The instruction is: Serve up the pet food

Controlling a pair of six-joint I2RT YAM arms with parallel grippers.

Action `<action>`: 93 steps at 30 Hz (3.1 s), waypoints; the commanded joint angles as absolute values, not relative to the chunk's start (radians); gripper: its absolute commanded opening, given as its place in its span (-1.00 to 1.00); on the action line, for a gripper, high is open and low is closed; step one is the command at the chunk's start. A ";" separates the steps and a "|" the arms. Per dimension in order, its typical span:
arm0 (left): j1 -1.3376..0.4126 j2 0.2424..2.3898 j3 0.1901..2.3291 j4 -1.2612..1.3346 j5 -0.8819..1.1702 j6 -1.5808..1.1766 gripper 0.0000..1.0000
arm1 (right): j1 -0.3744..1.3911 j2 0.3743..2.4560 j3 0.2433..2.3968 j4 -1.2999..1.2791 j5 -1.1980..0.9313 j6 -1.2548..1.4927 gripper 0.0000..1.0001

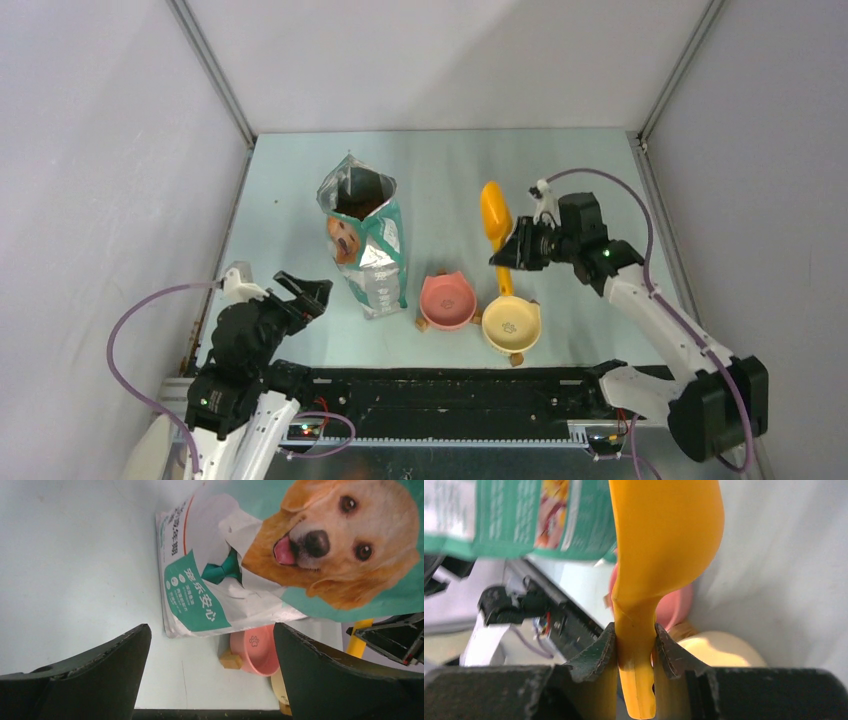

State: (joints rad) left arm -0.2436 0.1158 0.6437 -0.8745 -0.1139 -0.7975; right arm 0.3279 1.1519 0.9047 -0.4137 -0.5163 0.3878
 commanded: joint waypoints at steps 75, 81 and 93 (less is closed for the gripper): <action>-0.343 0.296 0.405 -0.490 0.851 -0.792 -0.01 | 0.965 1.471 1.020 -0.471 -1.226 0.241 -1.00; -0.345 0.282 0.397 -0.497 0.816 -0.806 -0.95 | 0.951 1.487 1.032 -0.460 -1.214 0.260 -1.00; -0.346 0.108 0.357 -0.481 0.672 -0.954 -1.00 | 0.889 1.452 1.058 -0.528 -1.046 0.296 0.11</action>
